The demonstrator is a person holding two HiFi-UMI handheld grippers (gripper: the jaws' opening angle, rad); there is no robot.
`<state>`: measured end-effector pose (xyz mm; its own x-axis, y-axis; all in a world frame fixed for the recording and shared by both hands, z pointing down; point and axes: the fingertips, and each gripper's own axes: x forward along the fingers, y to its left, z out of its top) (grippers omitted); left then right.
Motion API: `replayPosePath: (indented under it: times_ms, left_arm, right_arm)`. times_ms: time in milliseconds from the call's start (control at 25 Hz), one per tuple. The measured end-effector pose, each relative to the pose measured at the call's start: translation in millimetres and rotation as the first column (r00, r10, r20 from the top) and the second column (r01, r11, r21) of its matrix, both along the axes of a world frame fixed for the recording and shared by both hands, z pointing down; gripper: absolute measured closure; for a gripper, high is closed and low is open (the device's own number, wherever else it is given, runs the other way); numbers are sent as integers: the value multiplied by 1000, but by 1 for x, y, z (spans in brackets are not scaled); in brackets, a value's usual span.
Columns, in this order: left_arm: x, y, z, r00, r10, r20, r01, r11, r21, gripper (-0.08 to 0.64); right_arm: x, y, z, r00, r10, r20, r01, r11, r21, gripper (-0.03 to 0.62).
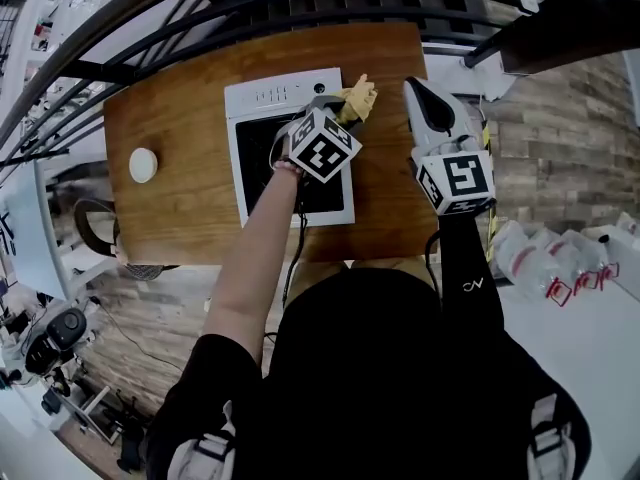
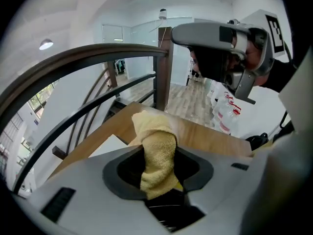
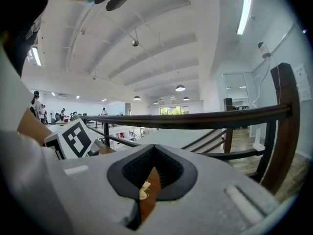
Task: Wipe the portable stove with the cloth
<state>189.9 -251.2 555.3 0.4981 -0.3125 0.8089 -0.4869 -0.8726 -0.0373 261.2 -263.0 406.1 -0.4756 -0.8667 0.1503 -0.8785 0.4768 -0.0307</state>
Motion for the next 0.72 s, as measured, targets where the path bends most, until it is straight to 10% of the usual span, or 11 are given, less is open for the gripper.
replayPosePath:
  times_ms: [720]
  left_arm:
    - [1,165,4,989,104,-104,-120,981,-153,409]
  right_arm:
    - [-43,32,-16,998,-55,-11,55,998,34,591]
